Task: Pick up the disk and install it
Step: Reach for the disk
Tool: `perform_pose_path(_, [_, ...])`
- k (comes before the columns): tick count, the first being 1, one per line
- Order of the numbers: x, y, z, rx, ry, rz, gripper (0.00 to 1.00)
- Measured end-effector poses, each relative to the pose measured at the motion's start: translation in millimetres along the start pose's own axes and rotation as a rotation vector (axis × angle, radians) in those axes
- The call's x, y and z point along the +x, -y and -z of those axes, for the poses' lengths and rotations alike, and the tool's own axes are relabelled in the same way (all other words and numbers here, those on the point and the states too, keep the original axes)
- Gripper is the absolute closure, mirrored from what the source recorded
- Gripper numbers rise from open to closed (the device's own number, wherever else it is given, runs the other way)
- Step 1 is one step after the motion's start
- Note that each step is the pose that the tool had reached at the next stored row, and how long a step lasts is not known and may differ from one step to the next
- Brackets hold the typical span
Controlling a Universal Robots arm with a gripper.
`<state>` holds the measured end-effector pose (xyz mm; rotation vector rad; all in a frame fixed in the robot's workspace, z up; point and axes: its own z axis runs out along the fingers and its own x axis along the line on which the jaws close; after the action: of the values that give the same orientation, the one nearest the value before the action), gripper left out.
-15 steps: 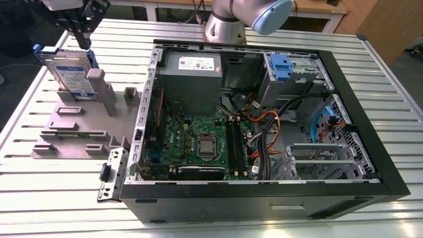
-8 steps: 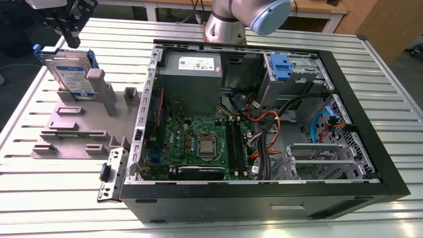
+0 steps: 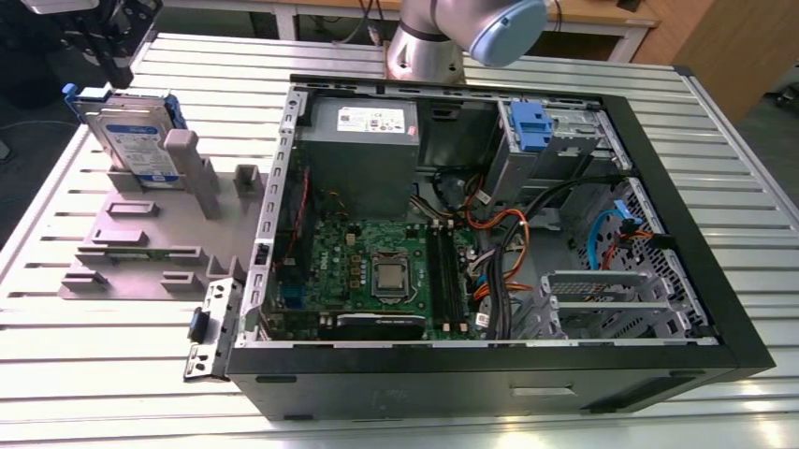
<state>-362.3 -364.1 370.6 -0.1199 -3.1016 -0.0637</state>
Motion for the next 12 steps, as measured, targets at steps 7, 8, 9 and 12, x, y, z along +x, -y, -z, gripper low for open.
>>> perform_pose_path(7, [13.1,-2.3,-2.3,0.0000,0.0000,0.000,0.89])
perform_pose_path(8, [15.1,-2.8,-2.6,0.0001,-0.0001,0.000,0.89])
perform_pose_path(9, [17.2,-3.3,-3.0,0.0001,-0.0001,0.000,0.89])
perform_pose_path(12, [23.5,-5.3,-4.4,0.0000,0.0000,0.000,0.89])
